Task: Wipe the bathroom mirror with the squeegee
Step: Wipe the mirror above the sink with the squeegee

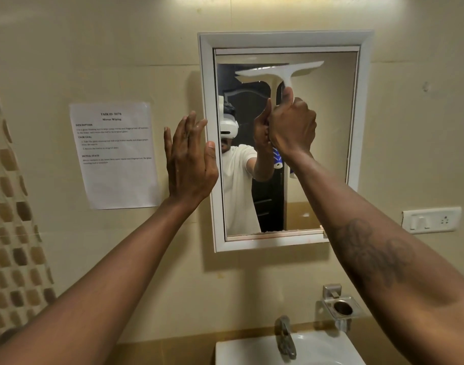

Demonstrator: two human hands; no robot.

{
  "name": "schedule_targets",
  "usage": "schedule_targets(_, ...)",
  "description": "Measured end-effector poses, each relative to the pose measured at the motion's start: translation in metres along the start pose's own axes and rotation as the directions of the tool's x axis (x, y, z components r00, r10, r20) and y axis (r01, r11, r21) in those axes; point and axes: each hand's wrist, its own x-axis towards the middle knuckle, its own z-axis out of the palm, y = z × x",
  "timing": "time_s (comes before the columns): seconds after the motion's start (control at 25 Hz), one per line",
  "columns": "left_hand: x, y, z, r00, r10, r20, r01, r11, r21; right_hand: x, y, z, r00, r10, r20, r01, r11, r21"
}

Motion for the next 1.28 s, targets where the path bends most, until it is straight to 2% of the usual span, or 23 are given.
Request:
schedule_targets(0.2,-0.012,0.008,0.011,0.999,-0.015,0.035,0.016,1.000,-0.009,-0.074,0.038,-0.009,0.999,0.034,0.038,-0.033,0.999,-0.022)
schedule_targets(0.28,-0.017,0.014,0.014,0.999,-0.006,0.034,0.006,1.000,-0.024,-0.109,0.057,-0.014,0.996,0.047,0.078,-0.040,0.996,-0.080)
schedule_targets(0.44,-0.030,0.027,0.015,0.998,-0.006,0.058,0.008,0.999,-0.032,-0.166,0.091,-0.026,0.973,0.194,0.129,-0.175,0.973,-0.149)
schedule_targets(0.64,-0.054,0.035,0.009,0.990,-0.036,0.135,0.041,0.999,-0.031,-0.240,0.118,-0.043,0.952,0.233,0.199,-0.190,0.958,-0.213)
schedule_targets(0.8,-0.070,0.037,0.004,0.983,-0.048,0.180,0.051,0.999,-0.016,-0.282,0.129,-0.054,0.910,0.343,0.234,-0.291,0.929,-0.230)
schedule_targets(0.92,-0.078,0.038,-0.001,0.980,-0.027,0.196,0.032,0.999,-0.018,-0.304,0.135,-0.060,0.869,0.435,0.236,-0.358,0.882,-0.307)
schedule_targets(1.08,-0.081,0.036,-0.007,0.979,-0.021,0.204,0.022,1.000,-0.002,-0.305,0.130,-0.070,0.818,0.514,0.259,-0.411,0.837,-0.362)
schedule_targets(1.16,-0.078,0.034,-0.011,0.979,-0.022,0.201,0.023,1.000,-0.001,-0.293,0.115,-0.075,0.844,0.473,0.253,-0.399,0.869,-0.293)
schedule_targets(1.28,-0.062,0.032,-0.017,0.985,-0.019,0.169,0.019,1.000,0.004,-0.244,0.074,-0.069,0.930,0.284,0.234,-0.258,0.957,-0.135)
